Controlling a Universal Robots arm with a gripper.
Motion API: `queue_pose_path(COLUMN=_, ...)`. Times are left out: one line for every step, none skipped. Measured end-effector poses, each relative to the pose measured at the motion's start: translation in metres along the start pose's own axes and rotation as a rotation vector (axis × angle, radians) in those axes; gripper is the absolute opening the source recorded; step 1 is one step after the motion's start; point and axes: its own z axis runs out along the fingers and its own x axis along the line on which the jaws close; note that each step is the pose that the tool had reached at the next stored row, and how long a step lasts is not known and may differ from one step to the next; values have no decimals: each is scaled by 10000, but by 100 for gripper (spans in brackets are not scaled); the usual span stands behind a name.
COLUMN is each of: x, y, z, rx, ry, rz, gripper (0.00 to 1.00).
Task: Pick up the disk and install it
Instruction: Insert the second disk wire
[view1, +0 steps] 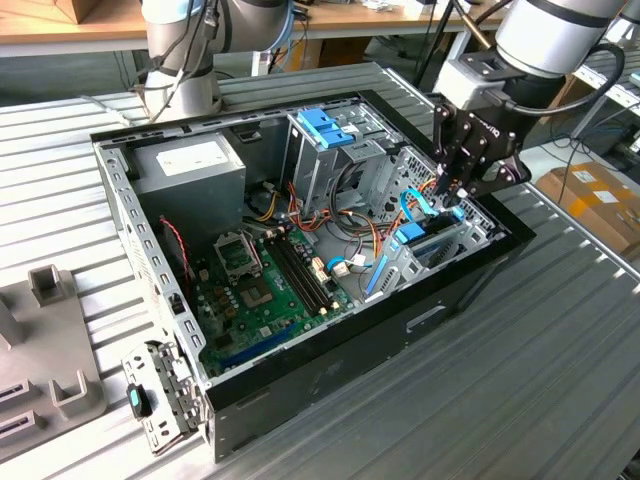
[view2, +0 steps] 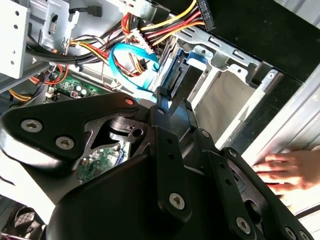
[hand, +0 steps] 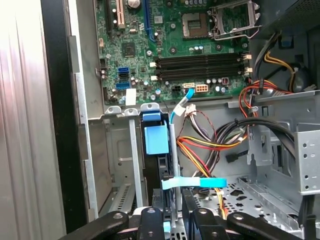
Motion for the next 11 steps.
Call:
queue_pose_path(x=0, y=0, z=-16, rx=0, ry=0, rz=0, gripper=29)
queue_pose_path(x=0, y=-1, z=-33, rx=1, ry=1, rz=0, gripper=29)
queue_pose_path(x=0, y=-1, z=-42, rx=0, ry=0, rz=0, gripper=29)
queue_pose_path(x=0, y=-1, z=-42, rx=0, ry=-3, rz=0, gripper=29)
queue_pose_path(x=0, y=-1, z=-43, rx=0, ry=-2, rz=0, gripper=29)
queue_pose_path(x=-1, y=-1, z=-43, rx=0, ry=-2, rz=0, gripper=29)
queue_pose_path(x=-1, y=-1, z=-44, rx=0, ry=-1, rz=0, gripper=29)
queue_pose_path(x=-3, y=-2, z=-45, rx=0, ry=1, rz=-1, gripper=29)
queue_pose_path(x=-5, y=-7, z=-45, rx=0, ry=1, rz=-13, gripper=29)
queue_pose_path(x=-7, y=-13, z=-44, rx=0, ry=0, rz=-32, gripper=29)
queue_pose_path(x=-9, y=-30, z=-44, rx=0, ry=0, rz=-70, gripper=29)
